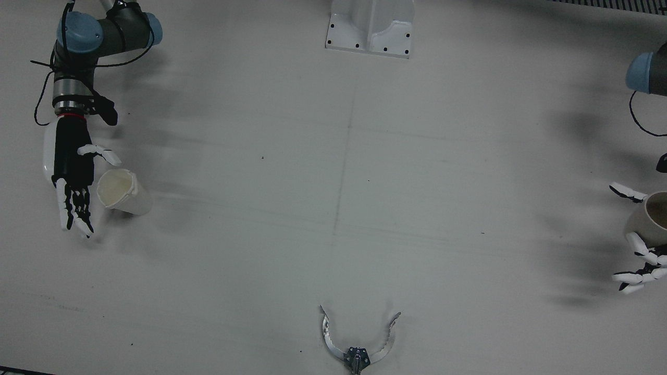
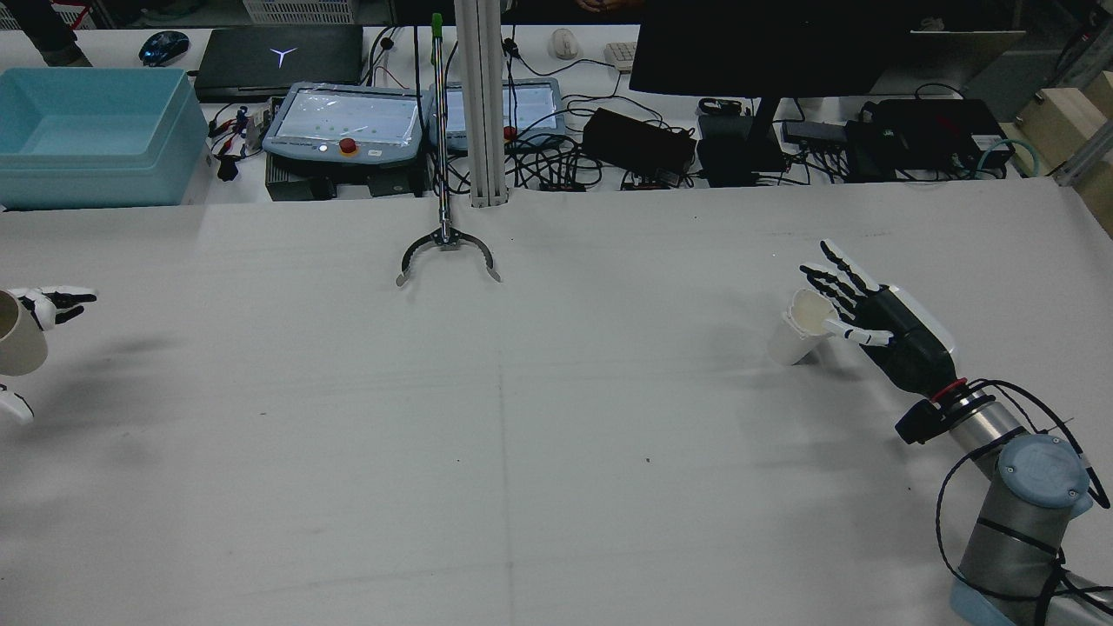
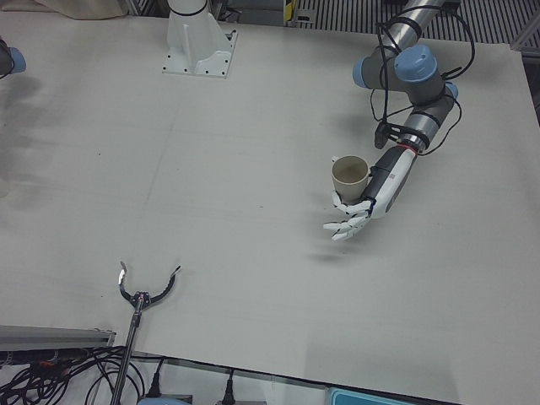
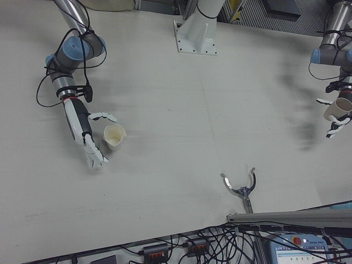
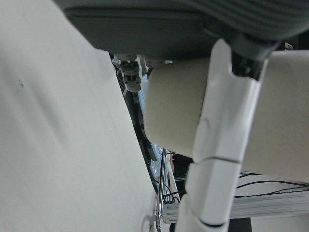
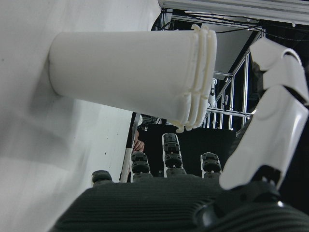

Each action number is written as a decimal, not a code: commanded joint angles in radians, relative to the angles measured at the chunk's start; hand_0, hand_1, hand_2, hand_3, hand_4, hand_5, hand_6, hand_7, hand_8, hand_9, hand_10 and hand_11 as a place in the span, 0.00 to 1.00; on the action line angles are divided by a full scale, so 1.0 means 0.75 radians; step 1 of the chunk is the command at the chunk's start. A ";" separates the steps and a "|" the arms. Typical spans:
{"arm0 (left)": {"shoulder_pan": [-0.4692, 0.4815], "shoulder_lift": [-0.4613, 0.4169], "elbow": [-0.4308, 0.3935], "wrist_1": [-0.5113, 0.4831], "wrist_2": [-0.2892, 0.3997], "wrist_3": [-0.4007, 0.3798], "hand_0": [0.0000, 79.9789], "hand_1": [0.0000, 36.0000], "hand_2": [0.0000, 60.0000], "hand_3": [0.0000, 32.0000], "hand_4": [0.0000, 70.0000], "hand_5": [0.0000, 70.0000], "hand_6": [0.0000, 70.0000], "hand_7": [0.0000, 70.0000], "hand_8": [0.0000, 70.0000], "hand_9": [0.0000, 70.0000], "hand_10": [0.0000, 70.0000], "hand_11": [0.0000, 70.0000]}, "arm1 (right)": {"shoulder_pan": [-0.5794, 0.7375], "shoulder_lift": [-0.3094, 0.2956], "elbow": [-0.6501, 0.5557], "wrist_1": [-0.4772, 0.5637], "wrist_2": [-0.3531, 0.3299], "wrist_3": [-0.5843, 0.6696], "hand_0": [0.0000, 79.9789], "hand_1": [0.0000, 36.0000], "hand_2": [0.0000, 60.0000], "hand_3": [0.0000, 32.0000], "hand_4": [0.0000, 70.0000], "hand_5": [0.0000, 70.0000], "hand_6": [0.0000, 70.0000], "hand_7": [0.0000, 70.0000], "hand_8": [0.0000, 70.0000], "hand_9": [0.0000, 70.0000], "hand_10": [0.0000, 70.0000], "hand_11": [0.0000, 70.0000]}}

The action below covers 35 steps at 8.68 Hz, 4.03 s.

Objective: Pour water
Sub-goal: 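Wrap the right hand fingers around the white paper cup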

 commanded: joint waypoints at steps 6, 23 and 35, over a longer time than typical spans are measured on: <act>-0.001 0.000 0.004 -0.004 0.000 0.001 1.00 0.48 0.00 0.00 1.00 1.00 0.35 0.31 0.22 0.18 0.12 0.19 | -0.067 0.005 -0.010 0.002 0.052 0.026 0.57 0.40 0.42 0.41 0.04 0.08 0.21 0.22 0.12 0.12 0.00 0.00; 0.001 0.031 0.010 -0.025 -0.002 0.001 1.00 0.47 0.00 0.00 1.00 1.00 0.34 0.31 0.22 0.18 0.13 0.19 | -0.073 0.017 -0.030 -0.004 0.052 0.022 0.77 0.83 0.42 0.22 0.15 0.16 0.31 0.35 0.16 0.17 0.00 0.00; 0.001 0.031 0.051 -0.062 -0.002 0.001 1.00 0.47 0.00 0.00 1.00 1.00 0.34 0.31 0.22 0.18 0.13 0.19 | -0.077 0.103 -0.049 -0.057 0.052 0.022 1.00 1.00 0.59 0.01 0.21 0.23 0.60 0.74 0.23 0.26 0.00 0.00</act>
